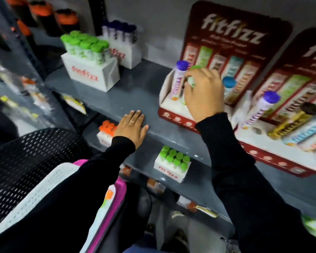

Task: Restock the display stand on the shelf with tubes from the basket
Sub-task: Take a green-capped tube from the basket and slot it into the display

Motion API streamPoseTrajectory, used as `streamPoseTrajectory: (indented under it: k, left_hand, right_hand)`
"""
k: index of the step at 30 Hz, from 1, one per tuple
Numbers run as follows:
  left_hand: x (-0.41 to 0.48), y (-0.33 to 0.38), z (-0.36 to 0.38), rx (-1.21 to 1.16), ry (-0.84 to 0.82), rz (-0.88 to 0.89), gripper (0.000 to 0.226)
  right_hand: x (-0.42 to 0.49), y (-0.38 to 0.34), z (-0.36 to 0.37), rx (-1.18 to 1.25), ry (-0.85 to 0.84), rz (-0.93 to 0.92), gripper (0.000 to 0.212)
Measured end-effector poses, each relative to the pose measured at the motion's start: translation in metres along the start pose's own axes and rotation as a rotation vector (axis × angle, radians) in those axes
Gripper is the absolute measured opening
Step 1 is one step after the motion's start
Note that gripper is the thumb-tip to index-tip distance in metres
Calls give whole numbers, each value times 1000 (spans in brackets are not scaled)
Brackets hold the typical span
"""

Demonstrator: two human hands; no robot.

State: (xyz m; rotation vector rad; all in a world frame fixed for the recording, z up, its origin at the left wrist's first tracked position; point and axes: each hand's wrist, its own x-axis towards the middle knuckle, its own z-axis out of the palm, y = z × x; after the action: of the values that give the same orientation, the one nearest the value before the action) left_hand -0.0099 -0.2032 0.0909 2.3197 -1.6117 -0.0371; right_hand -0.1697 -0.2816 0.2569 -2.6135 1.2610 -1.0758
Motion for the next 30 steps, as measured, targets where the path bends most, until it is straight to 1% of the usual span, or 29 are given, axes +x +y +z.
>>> streamPoseTrajectory:
  k: [2,4,5,6,7,9,10,11,13,15,17,19,21,24,26,28,30]
  left_hand:
    - [-32,-25,3,3,63,-67,51]
    - [-79,-50,15,-11,96,-208,52]
    - [-106,-61,24,-37,77,-301,53]
    - [-132,-70,33,-56,24,-384,55]
    - [-156,-77,43,-64,-45,-451,57]
    - [-199,-91,60,-56,-153,-603,62]
    - [-219,-97,68,-68,-207,-713,66]
    - [-233,-103,75,-88,-244,-812,71]
    - [-264,-120,95,-96,-269,-968,72]
    - [-282,-126,109,-82,-294,-1012,65]
    - [-294,-131,121,-97,-277,-1059,64]
    - [-303,-133,131,-87,-262,-1060,65]
    - [-310,-134,142,-64,-265,-1048,66]
    - [-313,-135,152,-23,-265,-1035,69]
    - [-314,-136,155,-21,-264,-1036,69]
    - [-314,-136,157,-36,-272,-1037,67]
    - [-313,-137,155,-56,-276,-1042,68]
  right_hand:
    - [-15,-36,38,146,-61,-115,25]
    - [-37,-67,77,243,-189,-199,26]
    - [-50,-82,100,288,-269,-233,26]
    - [-63,-96,122,323,-374,-257,26]
    - [-78,-110,145,319,-518,-277,26]
    - [-109,-131,187,237,-813,-332,26]
    - [-127,-139,206,190,-932,-371,24]
    - [-141,-145,221,140,-1016,-409,24]
    - [-174,-164,254,89,-1123,-472,27]
    - [-196,-173,276,67,-1175,-496,33]
    - [-216,-184,299,8,-1206,-539,42]
    - [-232,-191,317,-114,-1215,-614,55]
    - [-244,-197,329,-255,-1193,-707,58]
    - [-249,-197,339,-343,-1067,-761,48]
    - [-249,-198,338,-278,-997,-749,37]
    - [-246,-200,330,-174,-994,-725,29]
    - [-237,-204,318,-91,-1031,-696,29]
